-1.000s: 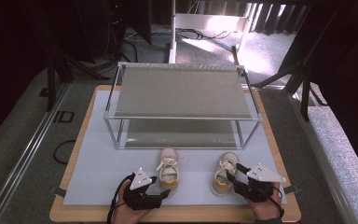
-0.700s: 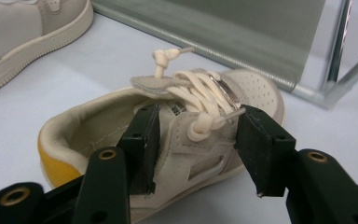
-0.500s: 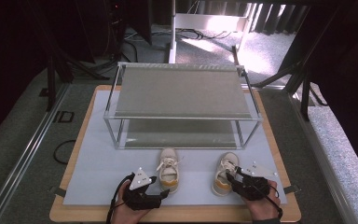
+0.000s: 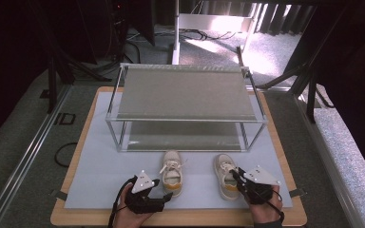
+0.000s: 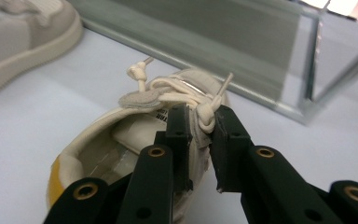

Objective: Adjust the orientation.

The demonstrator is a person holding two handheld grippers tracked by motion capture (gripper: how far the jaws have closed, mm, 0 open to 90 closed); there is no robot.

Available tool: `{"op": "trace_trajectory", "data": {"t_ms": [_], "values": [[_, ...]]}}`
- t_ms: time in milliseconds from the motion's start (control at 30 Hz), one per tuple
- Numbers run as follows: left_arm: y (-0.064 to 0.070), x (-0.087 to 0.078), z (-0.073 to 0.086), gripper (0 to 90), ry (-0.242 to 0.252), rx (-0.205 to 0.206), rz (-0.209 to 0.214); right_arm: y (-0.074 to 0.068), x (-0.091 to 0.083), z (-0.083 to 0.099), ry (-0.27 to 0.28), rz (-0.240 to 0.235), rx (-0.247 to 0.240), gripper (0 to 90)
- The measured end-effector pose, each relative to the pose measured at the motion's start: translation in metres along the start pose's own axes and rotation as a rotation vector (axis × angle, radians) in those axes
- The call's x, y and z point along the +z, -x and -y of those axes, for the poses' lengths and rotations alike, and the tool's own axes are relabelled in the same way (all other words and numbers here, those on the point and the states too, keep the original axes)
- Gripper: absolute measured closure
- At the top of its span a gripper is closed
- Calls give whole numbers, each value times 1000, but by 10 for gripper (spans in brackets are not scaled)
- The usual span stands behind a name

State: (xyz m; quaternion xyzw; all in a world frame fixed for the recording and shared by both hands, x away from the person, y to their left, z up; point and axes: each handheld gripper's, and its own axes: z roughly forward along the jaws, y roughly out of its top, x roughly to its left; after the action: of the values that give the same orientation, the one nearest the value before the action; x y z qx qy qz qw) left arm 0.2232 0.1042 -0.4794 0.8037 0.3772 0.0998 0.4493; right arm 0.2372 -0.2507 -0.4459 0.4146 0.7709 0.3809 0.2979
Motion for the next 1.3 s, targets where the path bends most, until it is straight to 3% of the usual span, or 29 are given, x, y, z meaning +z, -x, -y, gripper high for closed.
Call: {"op": "trace_trajectory", "data": {"t_ms": [400,600,733,867,1033,1200,1300], "values": [[-1,-3,0,302,9,-2,-2,-39,28,-33,76,-60,-101,791],[-2,-9,-3,308,30,-11,1,-62,42,-39,68,-75,-160,791],[-6,-17,-6,310,66,-29,10,-76,45,-38,55,-60,-212,790],[-11,-23,-12,340,91,-34,3,-80,47,-35,53,-51,-202,790],[-21,-25,-25,360,117,-74,-3,-81,48,-34,51,-54,-162,788],[-24,-11,-38,391,84,-88,-4,-84,47,-33,52,-67,-141,777],[-25,1,-42,408,56,-97,-8,-85,46,-32,45,-84,-154,767]]}}
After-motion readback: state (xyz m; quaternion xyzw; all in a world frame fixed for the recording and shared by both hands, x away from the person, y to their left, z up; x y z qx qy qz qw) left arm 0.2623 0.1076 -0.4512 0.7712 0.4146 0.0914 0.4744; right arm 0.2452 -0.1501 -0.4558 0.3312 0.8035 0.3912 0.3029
